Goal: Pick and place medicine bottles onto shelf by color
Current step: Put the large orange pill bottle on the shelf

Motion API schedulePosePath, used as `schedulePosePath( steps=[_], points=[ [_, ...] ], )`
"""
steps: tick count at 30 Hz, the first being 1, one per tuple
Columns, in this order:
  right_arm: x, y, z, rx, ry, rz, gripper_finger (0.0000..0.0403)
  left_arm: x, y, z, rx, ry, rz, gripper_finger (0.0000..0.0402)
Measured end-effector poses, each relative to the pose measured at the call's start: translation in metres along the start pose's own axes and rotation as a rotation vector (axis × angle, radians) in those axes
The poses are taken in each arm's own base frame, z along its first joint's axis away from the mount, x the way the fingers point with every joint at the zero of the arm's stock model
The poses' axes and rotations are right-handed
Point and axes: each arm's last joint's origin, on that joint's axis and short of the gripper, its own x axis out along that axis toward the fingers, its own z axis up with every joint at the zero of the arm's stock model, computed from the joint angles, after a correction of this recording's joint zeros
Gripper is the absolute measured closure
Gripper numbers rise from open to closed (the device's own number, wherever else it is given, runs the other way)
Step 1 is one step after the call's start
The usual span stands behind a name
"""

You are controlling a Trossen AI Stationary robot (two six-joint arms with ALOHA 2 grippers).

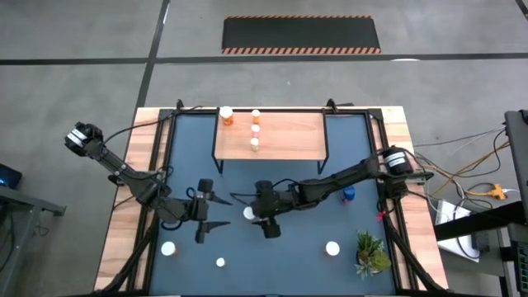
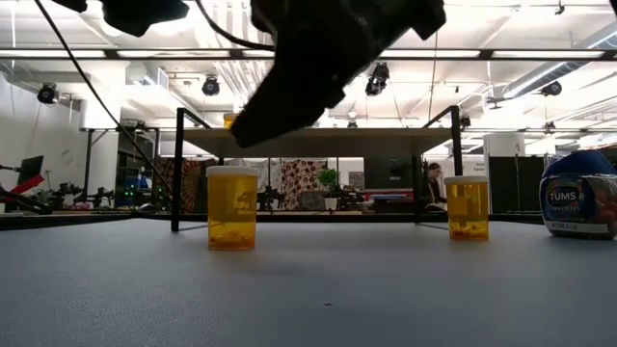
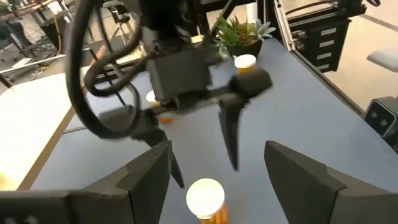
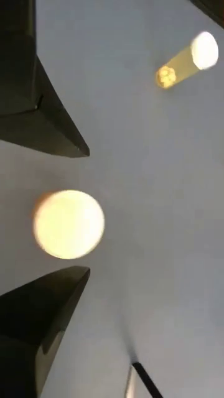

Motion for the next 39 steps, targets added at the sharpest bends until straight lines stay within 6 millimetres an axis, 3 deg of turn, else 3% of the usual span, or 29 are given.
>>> schedulePosePath(
  steps=[7,15,28,36,39],
  points=[
    [0.019,-0.001,0.001,-0.008,0.046,-0.030,0.0086,0.000,0.000,-0.001,0.002,0.003,0.008,0.0162],
    [0.030,-0.005,-0.003,0.018,0.125,-0.039,0.0108,0.000,0.000,-0.002,0.004,0.006,0.008,0.0162],
    [0.029,-0.005,-0.003,0.017,0.128,-0.035,0.0199,0.000,0.000,-0.003,0.006,0.009,0.007,0.0162],
    [0.024,-0.004,0.000,0.026,0.131,-0.034,0.0192,0.000,0.000,-0.003,0.006,0.009,0.011,0.0162],
    [0.008,-0.004,0.006,0.049,0.143,-0.032,0.0192,-0.001,0.000,-0.003,0.007,0.009,0.009,0.0162]
  ],
)
